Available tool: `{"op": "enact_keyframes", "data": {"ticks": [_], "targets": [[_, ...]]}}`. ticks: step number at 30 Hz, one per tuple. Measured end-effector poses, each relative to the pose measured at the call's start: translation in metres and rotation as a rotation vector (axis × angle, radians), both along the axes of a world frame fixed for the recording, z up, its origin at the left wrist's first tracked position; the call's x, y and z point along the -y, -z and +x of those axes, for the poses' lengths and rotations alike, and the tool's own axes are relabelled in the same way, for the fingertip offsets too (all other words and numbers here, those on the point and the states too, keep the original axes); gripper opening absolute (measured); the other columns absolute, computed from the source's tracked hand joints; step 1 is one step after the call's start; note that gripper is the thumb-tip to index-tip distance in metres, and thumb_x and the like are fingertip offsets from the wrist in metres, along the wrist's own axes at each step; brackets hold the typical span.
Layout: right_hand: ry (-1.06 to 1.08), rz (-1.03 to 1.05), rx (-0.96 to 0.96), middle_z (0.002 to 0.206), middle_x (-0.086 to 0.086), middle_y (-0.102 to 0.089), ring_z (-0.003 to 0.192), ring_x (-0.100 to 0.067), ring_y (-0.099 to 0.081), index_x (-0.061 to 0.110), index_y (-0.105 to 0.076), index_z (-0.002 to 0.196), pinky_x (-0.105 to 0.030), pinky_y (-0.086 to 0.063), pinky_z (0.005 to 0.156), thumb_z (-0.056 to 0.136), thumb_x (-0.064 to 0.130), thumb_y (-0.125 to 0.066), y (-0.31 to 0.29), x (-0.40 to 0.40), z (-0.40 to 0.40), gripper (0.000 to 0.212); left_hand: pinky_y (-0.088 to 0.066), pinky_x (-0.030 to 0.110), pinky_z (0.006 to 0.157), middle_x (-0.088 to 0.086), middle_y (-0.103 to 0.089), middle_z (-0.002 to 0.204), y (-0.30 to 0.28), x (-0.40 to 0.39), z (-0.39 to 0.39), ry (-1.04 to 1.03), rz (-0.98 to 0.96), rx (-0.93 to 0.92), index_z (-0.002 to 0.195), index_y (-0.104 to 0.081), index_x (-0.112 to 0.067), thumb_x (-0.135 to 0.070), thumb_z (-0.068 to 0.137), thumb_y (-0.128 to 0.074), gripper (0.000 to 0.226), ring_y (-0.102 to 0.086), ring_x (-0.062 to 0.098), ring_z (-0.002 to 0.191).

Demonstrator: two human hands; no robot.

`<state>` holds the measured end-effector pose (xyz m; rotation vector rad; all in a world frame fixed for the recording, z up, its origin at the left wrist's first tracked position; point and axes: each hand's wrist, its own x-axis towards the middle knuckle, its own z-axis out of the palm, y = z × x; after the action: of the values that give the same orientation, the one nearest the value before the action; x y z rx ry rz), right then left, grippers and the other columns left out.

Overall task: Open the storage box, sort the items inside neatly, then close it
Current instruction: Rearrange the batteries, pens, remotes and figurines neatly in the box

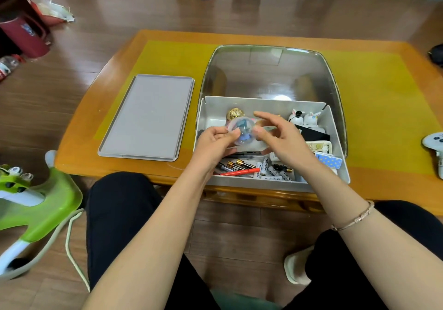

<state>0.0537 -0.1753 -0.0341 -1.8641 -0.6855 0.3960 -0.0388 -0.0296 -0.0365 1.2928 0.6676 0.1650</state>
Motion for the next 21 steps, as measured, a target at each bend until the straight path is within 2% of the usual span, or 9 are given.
{"op": "enact_keyframes", "data": {"ticks": [2,3,5,8,11,13,15,18,21], "targets": [[-0.068,-0.147,0.280,0.108,0.012,-0.055,0.078,-0.008,-0.061,0.032,-0.051,0.132,-0.011,-0.050,0.075,0.081,0.036,-0.071,-0.001,-0.003,-0.005,0.055,-0.057,0.024,0.071,0.010,-0.068,0.106,0.003,0.002,0.001,-0.036,0.078,-0.020,0.105,-0.053,-0.010,-0.022,0.083,-0.073,0.032,-0.069,0.016,0.092],[-0.093,-0.207,0.383,0.111,0.011,-0.055,0.078,-0.006,-0.059,0.029,-0.049,0.134,-0.009,-0.046,0.078,0.078,0.037,-0.074,0.000,-0.005,-0.008,0.062,-0.056,0.024,0.072,0.006,-0.068,0.104,0.005,0.004,0.000,-0.019,0.156,-0.030,0.102,-0.051,-0.015,-0.024,0.082,-0.075,0.033,-0.068,0.015,0.092],[-0.077,-0.252,0.464,0.117,0.005,-0.057,0.085,-0.004,-0.055,0.024,-0.049,0.136,-0.020,-0.046,0.086,0.075,0.033,-0.077,0.000,-0.008,-0.010,0.068,-0.055,0.031,0.081,0.002,-0.067,0.104,0.005,0.006,0.000,0.032,0.240,-0.035,0.103,-0.048,-0.017,-0.029,0.080,-0.076,0.038,-0.067,0.015,0.096],[-0.071,-0.210,0.451,0.118,0.005,-0.059,0.093,-0.007,-0.057,0.022,-0.050,0.134,-0.029,-0.051,0.087,0.076,0.030,-0.077,0.000,-0.005,-0.008,0.065,-0.054,0.035,0.091,0.003,-0.064,0.109,0.000,0.004,-0.002,0.096,0.150,0.006,0.107,-0.046,-0.015,-0.050,0.087,-0.061,0.043,-0.066,0.015,0.102],[-0.167,-0.125,0.384,0.125,0.008,-0.056,0.108,-0.005,-0.053,0.027,-0.046,0.137,-0.029,-0.054,0.082,0.080,0.024,-0.073,0.002,0.000,-0.008,0.063,-0.056,0.028,0.081,0.005,-0.063,0.108,-0.003,0.001,-0.003,0.127,0.191,-0.030,0.109,-0.045,-0.017,-0.059,0.093,-0.040,0.046,-0.066,0.009,0.092],[-0.200,-0.053,0.300,0.125,0.008,-0.052,0.112,-0.004,-0.052,0.028,-0.046,0.138,-0.025,-0.055,0.084,0.080,0.018,-0.074,0.003,-0.001,-0.008,0.065,-0.051,0.022,0.071,0.003,-0.063,0.107,-0.002,0.003,-0.005,0.131,0.270,-0.036,0.118,-0.043,-0.018,-0.056,0.095,-0.039,0.044,-0.063,0.001,0.082],[-0.198,-0.021,0.223,0.121,0.006,-0.052,0.111,-0.004,-0.053,0.025,-0.046,0.138,-0.025,-0.055,0.087,0.080,0.016,-0.074,0.003,-0.003,-0.009,0.066,-0.048,0.017,0.067,-0.002,-0.064,0.104,-0.001,0.007,-0.007,0.125,0.202,0.027,0.125,-0.044,-0.023,-0.046,0.098,-0.043,0.036,-0.065,-0.003,0.075],[-0.146,0.027,0.120,0.110,0.013,-0.056,0.098,-0.005,-0.059,0.023,-0.049,0.135,-0.028,-0.056,0.083,0.081,0.017,-0.073,0.005,-0.003,-0.010,0.059,-0.052,0.016,0.074,-0.009,-0.060,0.108,-0.003,0.010,-0.006,0.137,0.226,0.098,0.128,-0.044,-0.033,-0.034,0.099,-0.048,0.030,-0.063,0.004,0.094],[-0.120,0.028,0.117,0.105,0.019,-0.057,0.093,-0.006,-0.063,0.023,-0.050,0.134,-0.020,-0.055,0.077,0.082,0.022,-0.072,0.004,-0.001,-0.007,0.056,-0.053,0.025,0.088,-0.009,-0.055,0.115,-0.002,0.011,-0.006,0.150,0.279,0.149,0.131,-0.042,-0.035,-0.026,0.098,-0.051,0.035,-0.058,0.007,0.106]]}}
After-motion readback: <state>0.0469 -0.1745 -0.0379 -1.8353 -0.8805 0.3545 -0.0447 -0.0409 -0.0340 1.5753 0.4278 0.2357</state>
